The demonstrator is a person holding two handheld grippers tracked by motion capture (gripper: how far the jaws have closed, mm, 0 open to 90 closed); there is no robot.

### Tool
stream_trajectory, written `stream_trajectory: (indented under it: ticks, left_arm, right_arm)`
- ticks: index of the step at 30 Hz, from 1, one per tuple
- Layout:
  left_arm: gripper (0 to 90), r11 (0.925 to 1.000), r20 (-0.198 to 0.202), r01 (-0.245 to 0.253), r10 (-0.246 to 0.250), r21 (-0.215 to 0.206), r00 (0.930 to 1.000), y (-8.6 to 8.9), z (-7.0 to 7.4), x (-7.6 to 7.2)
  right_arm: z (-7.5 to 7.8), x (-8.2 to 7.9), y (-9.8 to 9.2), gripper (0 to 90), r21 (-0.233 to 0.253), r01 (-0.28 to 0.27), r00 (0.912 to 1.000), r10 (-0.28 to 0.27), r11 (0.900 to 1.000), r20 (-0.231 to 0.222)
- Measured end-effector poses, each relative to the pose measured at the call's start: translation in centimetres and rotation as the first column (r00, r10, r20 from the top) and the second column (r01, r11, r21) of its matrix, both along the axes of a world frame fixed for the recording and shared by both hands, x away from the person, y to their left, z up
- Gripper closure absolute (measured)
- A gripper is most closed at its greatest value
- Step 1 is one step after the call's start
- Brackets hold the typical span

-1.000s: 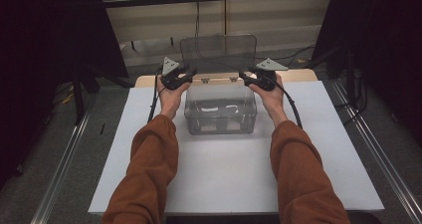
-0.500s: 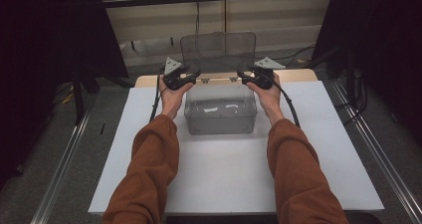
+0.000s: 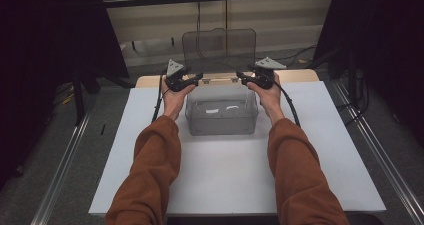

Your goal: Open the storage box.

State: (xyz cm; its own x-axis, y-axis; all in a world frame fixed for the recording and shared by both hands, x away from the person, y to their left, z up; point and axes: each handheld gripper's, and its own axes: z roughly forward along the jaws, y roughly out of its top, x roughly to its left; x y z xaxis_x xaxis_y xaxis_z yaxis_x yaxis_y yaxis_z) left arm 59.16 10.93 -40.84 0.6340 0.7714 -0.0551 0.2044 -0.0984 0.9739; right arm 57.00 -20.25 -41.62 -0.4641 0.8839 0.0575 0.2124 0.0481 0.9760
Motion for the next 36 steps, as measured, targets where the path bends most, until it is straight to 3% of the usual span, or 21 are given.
stream_trajectory:
  ticks: [5, 10, 14, 18, 21, 24, 29, 32, 36]
  left_arm:
    - [38.1, 0.9999, -0.008, 0.002, -0.002, 0.011, 1.0, 0.0, 0.0, 0.0]
    - [30.7, 0.9999, -0.018, 0.004, -0.004, 0.015, 0.9998, -0.5, -0.3, 0.0]
    - [30.5, 0.9986, -0.022, 0.015, -0.014, 0.051, 0.9997, -0.3, -0.4, 0.2]
    - [30.4, 0.999, -0.037, 0.011, -0.009, 0.044, 0.9993, -0.3, -0.6, 0.3]
    - [32.6, 0.9984, -0.043, 0.019, -0.017, 0.053, 0.9989, -0.1, -0.8, 0.4]
    - [34.2, 0.9984, -0.049, 0.021, -0.018, 0.052, 0.9986, 0.1, -0.8, 0.5]
    - [31.8, 0.9999, -0.083, 0.014, -0.014, 0.008, 0.9965, 0.0, -1.0, 0.6]
    - [29.1, 0.9994, -0.093, 0.025, -0.023, 0.024, 0.9954, 0.0, -1.1, 0.6]
    - [28.1, 0.9999, -0.114, 0.015, -0.014, 0.006, 0.9933, 0.0, -1.2, 0.6]
  right_arm:
    - [0.0, 0.0, 0.1, 38.1, 0.004, 0.0, 1.0, 0.0, 1.0, -0.004]
    - [0.0, 0.1, 0.3, 34.4, 0.006, 0.003, 1.0, -0.003, 1.0, -0.009]
    - [-0.1, 0.1, 0.5, 31.8, -0.004, 0.006, 0.9999, -0.006, 1.0, -0.011]
    - [-0.3, 0.2, 0.5, 28.4, -0.014, 0.003, 0.9998, -0.004, 1.0, -0.02]
    - [-0.4, 0.3, 0.5, 27.7, 0.004, 0.001, 0.9995, -0.001, 1.0, -0.03]
    - [-0.4, 0.6, 0.5, 27.4, -0.003, 0.0, 0.999, 0.0, 1.0, -0.045]
    - [-0.5, 0.8, 0.4, 24.7, 0.006, -0.006, 0.9974, 0.007, 1.0, -0.072]
    - [-0.6, 0.8, 0.4, 24.5, 0.012, -0.012, 0.997, 0.013, 1.0, -0.077]
    - [-0.7, 0.9, 0.3, 23.3, 0.029, -0.011, 0.9963, 0.013, 1.0, -0.085]
